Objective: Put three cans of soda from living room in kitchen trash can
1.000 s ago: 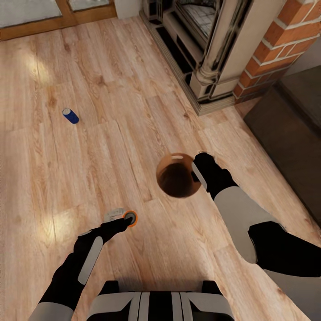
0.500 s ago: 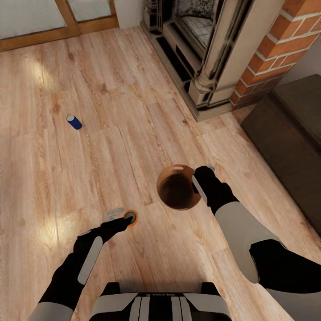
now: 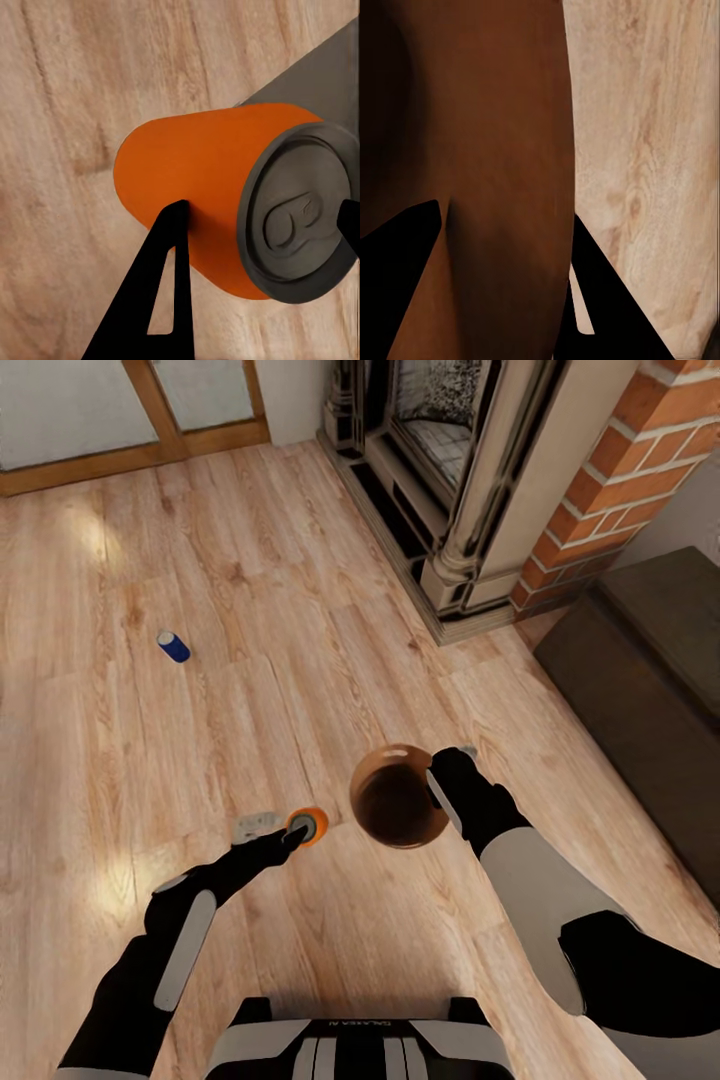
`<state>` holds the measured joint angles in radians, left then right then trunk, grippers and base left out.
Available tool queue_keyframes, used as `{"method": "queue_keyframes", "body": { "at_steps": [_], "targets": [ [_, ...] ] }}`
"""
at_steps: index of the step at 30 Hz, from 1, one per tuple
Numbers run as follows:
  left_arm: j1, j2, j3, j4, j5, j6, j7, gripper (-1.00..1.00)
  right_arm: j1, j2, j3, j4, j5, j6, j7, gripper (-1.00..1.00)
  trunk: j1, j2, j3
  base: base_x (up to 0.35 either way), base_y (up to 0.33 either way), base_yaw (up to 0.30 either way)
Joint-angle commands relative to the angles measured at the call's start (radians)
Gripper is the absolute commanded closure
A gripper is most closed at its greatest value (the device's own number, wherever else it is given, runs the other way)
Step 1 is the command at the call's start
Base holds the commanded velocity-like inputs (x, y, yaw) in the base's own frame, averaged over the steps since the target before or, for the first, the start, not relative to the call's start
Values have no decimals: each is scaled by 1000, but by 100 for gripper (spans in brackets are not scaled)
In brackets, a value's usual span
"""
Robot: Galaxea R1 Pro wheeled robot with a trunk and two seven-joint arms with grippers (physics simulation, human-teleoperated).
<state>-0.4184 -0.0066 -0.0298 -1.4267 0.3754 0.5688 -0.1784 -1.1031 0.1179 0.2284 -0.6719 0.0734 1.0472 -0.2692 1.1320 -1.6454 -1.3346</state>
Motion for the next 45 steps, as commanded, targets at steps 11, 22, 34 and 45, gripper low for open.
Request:
{"method": "queue_keyframes", "body": {
  "at_steps": [11, 22, 34, 45],
  "targets": [
    [17, 0, 2, -35, -3, 0, -4, 100, 23, -1, 0, 0, -9, 0, -1, 100, -42, 77, 52, 0, 0, 0],
    [69, 0, 41, -119, 0, 10, -112, 100, 29, -1, 0, 4, -11, 0, -2, 100, -84, 154, 101, 0, 0, 0],
    [87, 0, 170, -141, 0, 41, -488, 100, 35, 0, 2, 9, -13, 0, -4, 100, -100, 182, 115, 0, 0, 0],
    [87, 0, 221, -140, 5, 68, -649, 100, 43, 0, 0, 16, -12, 0, -6, 100, -100, 182, 115, 0, 0, 0]
  ]
}}
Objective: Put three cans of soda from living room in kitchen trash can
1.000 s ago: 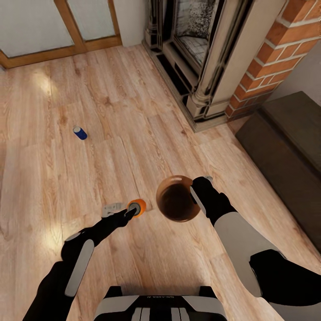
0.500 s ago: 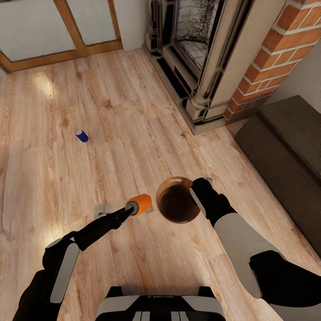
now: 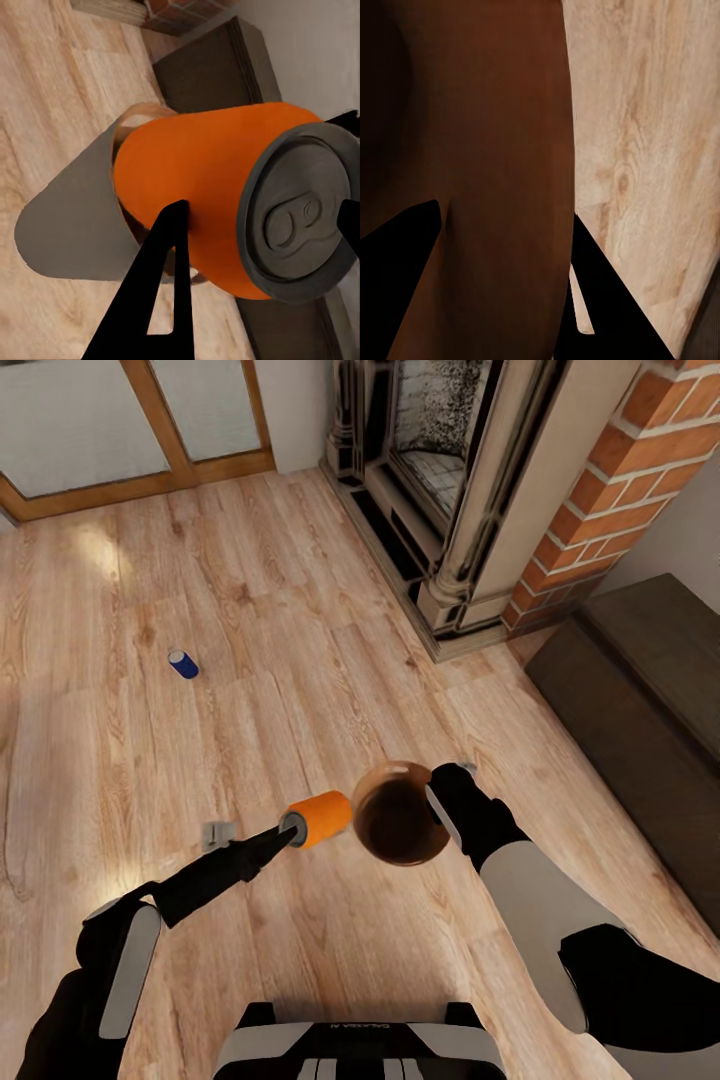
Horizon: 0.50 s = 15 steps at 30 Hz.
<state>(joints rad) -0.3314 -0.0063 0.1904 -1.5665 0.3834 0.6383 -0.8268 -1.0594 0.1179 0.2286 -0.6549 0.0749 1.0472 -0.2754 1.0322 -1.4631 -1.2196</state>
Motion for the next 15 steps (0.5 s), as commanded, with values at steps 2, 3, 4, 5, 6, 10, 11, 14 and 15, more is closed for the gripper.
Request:
{"method": "queue_keyframes", "body": {
  "at_steps": [2, 3, 4, 5, 6, 10, 11, 14, 15],
  "targets": [
    [0, 0, 9, 1, 3, 2, -24, 100, 3, 0, 0, 0, -13, 0, 0, 100, 0, 0, 0, 0, 0, 0],
    [0, 0, 11, 1, 4, 7, -29, 100, 4, 0, 1, 0, -12, 0, 0, 100, 0, 0, 0, 0, 0, 0],
    [0, 0, 12, 1, 5, 13, -33, 100, 5, 0, 1, 0, -12, 0, 0, 100, 0, 0, 0, 0, 0, 0],
    [0, 0, 14, 1, 6, 21, -37, 100, 6, 0, 1, 0, -12, 0, 0, 100, 0, 0, 0, 0, 0, 0],
    [0, -1, 16, 2, 10, 43, -46, 100, 7, 1, 1, 0, -13, 0, -1, 100, 0, 0, 0, 0, 0, 0],
    [0, -1, 18, 3, 18, 55, -70, 100, 10, 2, 7, 0, -13, 0, -1, 100, 0, 0, 0, 0, 0, 0],
    [0, 0, 18, 4, 19, 58, -85, 100, 12, 3, 11, 0, -13, 0, -1, 100, 0, 0, 0, 0, 0, 0],
    [0, 0, 18, 6, 20, 67, -108, 100, 17, 5, 15, 0, -13, 0, -1, 100, 0, 0, 0, 0, 0, 0],
    [0, -1, 18, 6, 21, 69, -113, 100, 18, 6, 16, 0, -13, 0, -1, 100, 0, 0, 0, 0, 0, 0]
  ]
}}
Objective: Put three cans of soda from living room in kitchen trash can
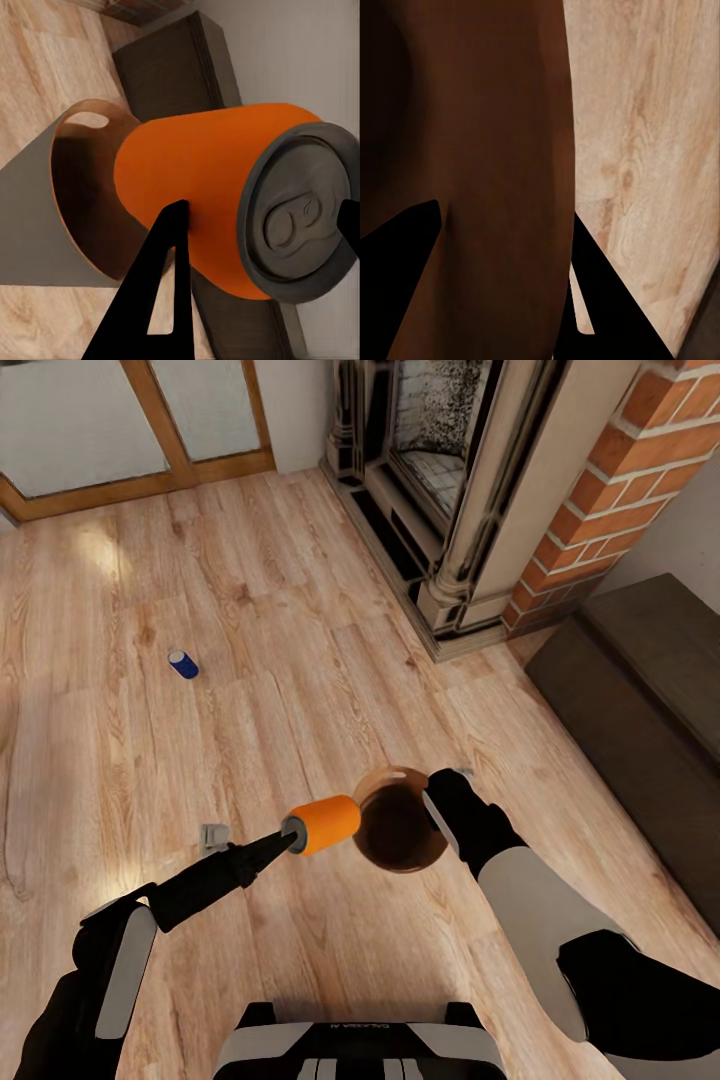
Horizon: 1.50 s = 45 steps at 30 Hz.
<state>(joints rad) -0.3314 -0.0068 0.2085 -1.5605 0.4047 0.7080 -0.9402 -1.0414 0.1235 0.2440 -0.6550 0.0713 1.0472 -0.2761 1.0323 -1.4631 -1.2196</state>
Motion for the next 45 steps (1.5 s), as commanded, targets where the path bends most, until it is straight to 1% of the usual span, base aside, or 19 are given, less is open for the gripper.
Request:
{"method": "queue_keyframes", "body": {
  "at_steps": [1, 3, 7, 12, 15, 16, 21, 23, 26, 38, 45],
  "targets": [
    [0, 0, 0, 1, -1, 4, -10, 100, 1, 1, 2, 0, -10, 0, 0, 100, 0, 0, 0, 0, 0, 0],
    [0, 0, 0, 3, -2, 10, -26, 100, 2, 2, 7, 0, -10, 0, 0, 100, 0, 0, 0, 0, 0, 0],
    [-1, -1, 0, 13, -4, 29, -78, 100, 4, 6, 20, 1, -13, 0, -1, 100, 0, 0, 0, 0, 0, 0],
    [-1, -1, -2, 17, -7, 34, -93, 100, 10, 12, 28, 3, -17, 0, 0, 100, 0, 0, 0, 0, 0, 0],
    [-1, -1, -3, 25, -10, 33, -94, 100, 14, 21, 35, 3, -18, 0, 0, 100, 0, 0, 0, 0, 0, 0],
    [-1, -1, -4, 36, -10, 31, -95, 100, 16, 31, 38, 3, -19, 0, 0, 100, 0, 0, 0, 0, 0, 0],
    [-1, -2, -7, 51, -10, 26, -96, 100, 18, 43, 52, 3, -19, 0, 0, 100, 0, 0, 0, 0, 0, 0],
    [-2, -2, -7, 54, -10, 25, -95, 100, 18, 45, 57, 3, -20, 0, 0, 100, 0, 0, 0, 0, 0, 0],
    [-2, -3, -9, 85, -10, 23, -93, 100, 22, 47, 66, 3, -22, 0, 0, 100, 0, 0, 0, 0, 0, 0],
    [-2, -5, -7, 176, -12, 18, -89, 100, 40, 49, 70, 2, -23, 0, 0, 100, 0, 0, 0, 0, 0, 0],
    [-2, -5, -6, 188, -9, 19, -93, 100, 45, 51, 70, 2, -23, 0, 0, 100, 0, 0, 0, 0, 0, 0]
  ]
}}
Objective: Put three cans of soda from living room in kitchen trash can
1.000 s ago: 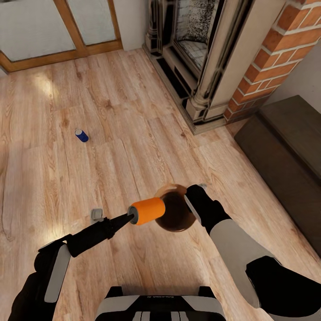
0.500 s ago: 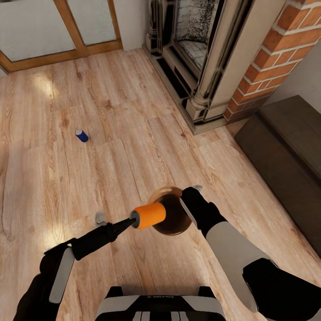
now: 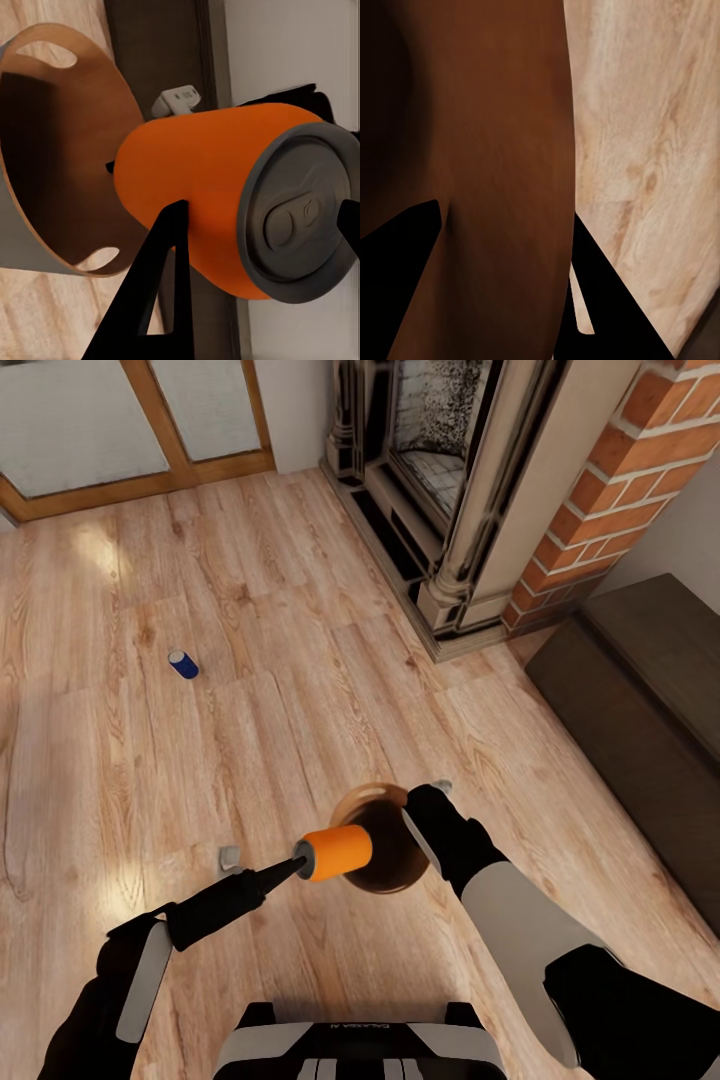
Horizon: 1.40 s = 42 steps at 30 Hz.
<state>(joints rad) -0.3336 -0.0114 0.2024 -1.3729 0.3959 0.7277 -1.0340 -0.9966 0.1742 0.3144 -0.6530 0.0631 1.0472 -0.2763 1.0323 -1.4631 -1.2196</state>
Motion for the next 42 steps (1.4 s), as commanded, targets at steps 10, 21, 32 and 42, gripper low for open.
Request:
{"method": "queue_keyframes", "body": {
  "at_steps": [10, 21, 32, 42],
  "targets": [
    [-1, 2, 5, 48, 2, -1, -5, 100, 11, 0, 0, 0, -14, 0, 1, 100, 0, 0, 0, 0, 0, 0],
    [-2, 2, 5, 84, 1, -1, -6, 100, 18, 0, 20, -2, -14, 0, 1, 100, 0, 0, 0, 0, 0, 0],
    [-10, -1, 3, 50, 7, 11, 0, 100, 23, 0, 35, -2, -16, 0, 3, 100, 0, 0, 0, 0, 0, 0],
    [-17, -8, 0, 44, 4, 16, 8, 100, 32, 0, 43, -2, -16, 0, 7, 100, 0, 0, 0, 0, 0, 0]
  ]
}}
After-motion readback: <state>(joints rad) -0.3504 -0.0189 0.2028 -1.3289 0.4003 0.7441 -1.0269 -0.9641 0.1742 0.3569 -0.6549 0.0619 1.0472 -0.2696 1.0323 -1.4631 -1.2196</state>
